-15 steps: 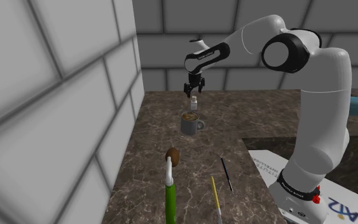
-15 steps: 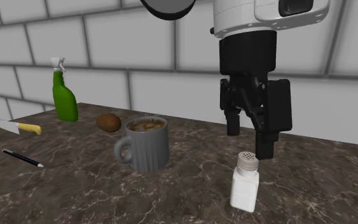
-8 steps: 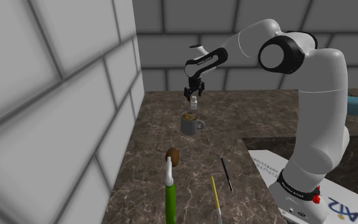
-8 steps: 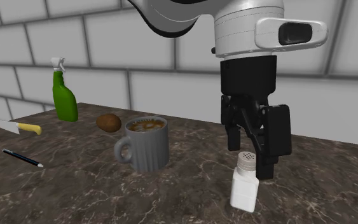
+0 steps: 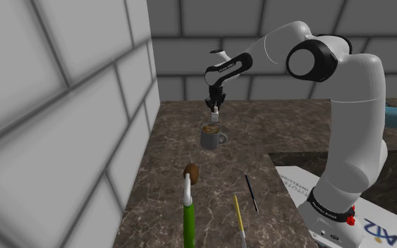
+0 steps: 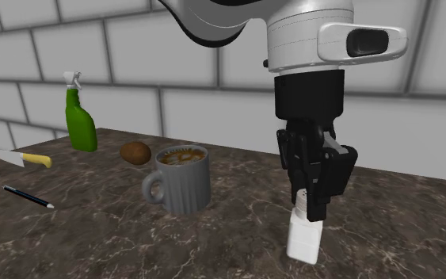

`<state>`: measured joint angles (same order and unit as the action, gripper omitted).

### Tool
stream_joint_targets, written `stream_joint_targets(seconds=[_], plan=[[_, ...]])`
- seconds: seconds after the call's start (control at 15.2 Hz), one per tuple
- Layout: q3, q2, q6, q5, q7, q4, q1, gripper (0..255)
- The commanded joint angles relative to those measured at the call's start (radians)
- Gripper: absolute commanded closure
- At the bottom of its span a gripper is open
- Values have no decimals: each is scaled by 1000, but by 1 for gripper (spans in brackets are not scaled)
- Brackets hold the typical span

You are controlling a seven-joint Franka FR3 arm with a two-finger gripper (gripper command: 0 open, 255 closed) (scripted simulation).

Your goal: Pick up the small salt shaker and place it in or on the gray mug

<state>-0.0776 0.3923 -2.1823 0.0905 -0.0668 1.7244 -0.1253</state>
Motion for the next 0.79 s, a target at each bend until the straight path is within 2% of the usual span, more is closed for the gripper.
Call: stream_joint_targets(seconds=[0.0,0.4,0.73], plan=[[0,0,0,0,0,0,0,255],[0,0,0,0,0,0,0,255],[0,-25,57,-1,5,-31,0,255]])
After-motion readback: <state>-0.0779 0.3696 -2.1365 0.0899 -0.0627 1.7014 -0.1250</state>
